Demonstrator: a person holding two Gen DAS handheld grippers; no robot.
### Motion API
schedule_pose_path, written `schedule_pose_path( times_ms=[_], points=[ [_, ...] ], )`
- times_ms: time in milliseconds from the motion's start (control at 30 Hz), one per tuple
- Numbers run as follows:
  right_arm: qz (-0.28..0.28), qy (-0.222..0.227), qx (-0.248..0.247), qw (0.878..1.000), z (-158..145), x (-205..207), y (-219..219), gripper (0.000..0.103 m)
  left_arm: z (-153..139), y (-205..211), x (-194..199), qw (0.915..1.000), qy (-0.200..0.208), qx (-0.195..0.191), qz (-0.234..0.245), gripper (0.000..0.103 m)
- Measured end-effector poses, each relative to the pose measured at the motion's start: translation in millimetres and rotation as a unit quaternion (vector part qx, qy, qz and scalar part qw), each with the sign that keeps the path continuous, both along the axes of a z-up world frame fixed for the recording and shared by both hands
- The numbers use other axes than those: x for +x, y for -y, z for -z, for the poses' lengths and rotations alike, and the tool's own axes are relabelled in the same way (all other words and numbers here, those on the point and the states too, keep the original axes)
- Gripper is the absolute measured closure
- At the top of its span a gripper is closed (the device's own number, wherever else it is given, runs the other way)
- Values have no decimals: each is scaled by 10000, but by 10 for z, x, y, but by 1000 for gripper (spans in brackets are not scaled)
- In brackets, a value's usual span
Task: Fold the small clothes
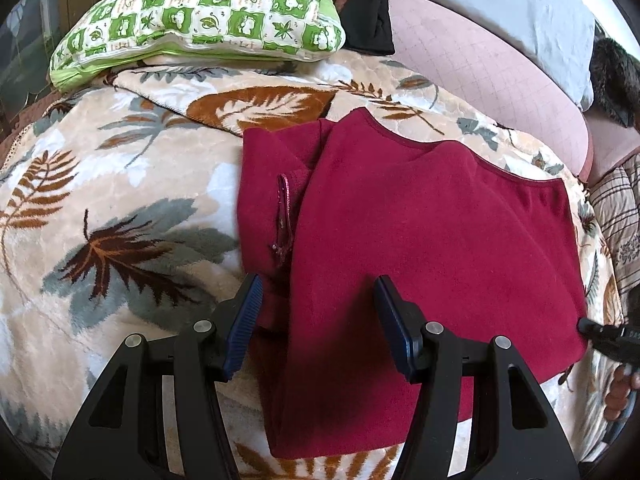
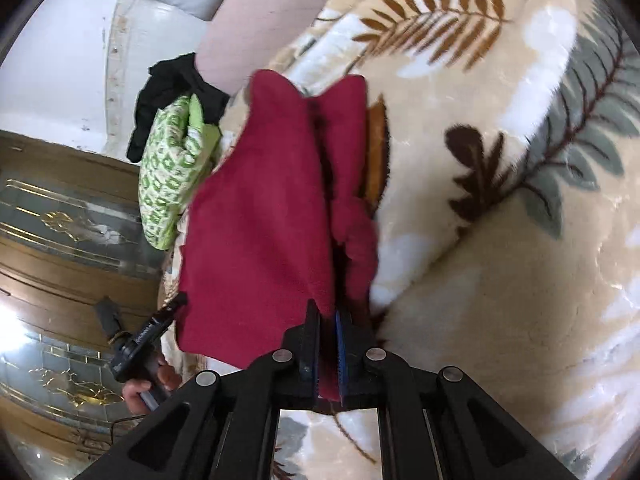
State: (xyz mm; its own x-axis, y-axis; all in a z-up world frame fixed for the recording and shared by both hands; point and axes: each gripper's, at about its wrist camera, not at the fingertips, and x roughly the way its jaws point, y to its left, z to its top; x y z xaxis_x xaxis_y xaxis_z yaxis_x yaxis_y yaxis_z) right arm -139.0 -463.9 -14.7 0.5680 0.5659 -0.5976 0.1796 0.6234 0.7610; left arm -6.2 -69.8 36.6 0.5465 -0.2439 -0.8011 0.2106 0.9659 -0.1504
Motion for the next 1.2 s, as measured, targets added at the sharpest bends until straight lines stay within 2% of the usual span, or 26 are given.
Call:
schedule_pose_path(
  times_ms=[100,233,300,367,467,600,633,667,733,833,867,967,1067,1200],
  points=[
    [118,68,-620,9980,-254,14,-70,94,-1,4,-3,10000,-1,2,-5,45],
    [370,298,-1498,9876,-638,180,-181,94,2,19,-4,10000,14,36,-17,45],
    [158,357,-1801,9829,-720,397,-300,94,4,38,0,10000,34,85,0,45],
    [-74,348,-2192,9750,-746,634,-463,94,8,53,5,9999,54,124,0,45],
    [-167,370,-2950,9546,-724,962,-649,94,17,65,14,9999,54,138,-2,45],
    [-234,248,-3400,9398,-595,1263,-717,94,33,78,49,9999,38,140,6,45],
    [-193,53,-3615,9322,-530,1363,-716,94,39,81,56,9999,33,137,6,45],
    [-178,-62,-3646,9310,-460,1425,-686,94,42,80,65,9999,25,132,8,45],
    [-76,-1,-3541,9352,-401,1488,-621,93,50,80,74,9999,20,132,10,45],
    [-87,-16,-3602,9328,-482,1487,-651,89,47,78,72,9999,18,135,6,45],
    [-118,7,-3649,9310,-516,1470,-691,88,49,73,76,9999,13,125,1,45],
    [-308,78,-3889,9207,-610,1365,-868,75,50,77,72,9999,13,119,-12,45],
    [-377,186,-4139,9093,-691,1262,-1039,74,50,76,70,9999,25,127,-10,45],
    [-509,259,-4277,9021,-734,1170,-1205,74,50,71,60,9999,33,124,-18,45]
  ],
)
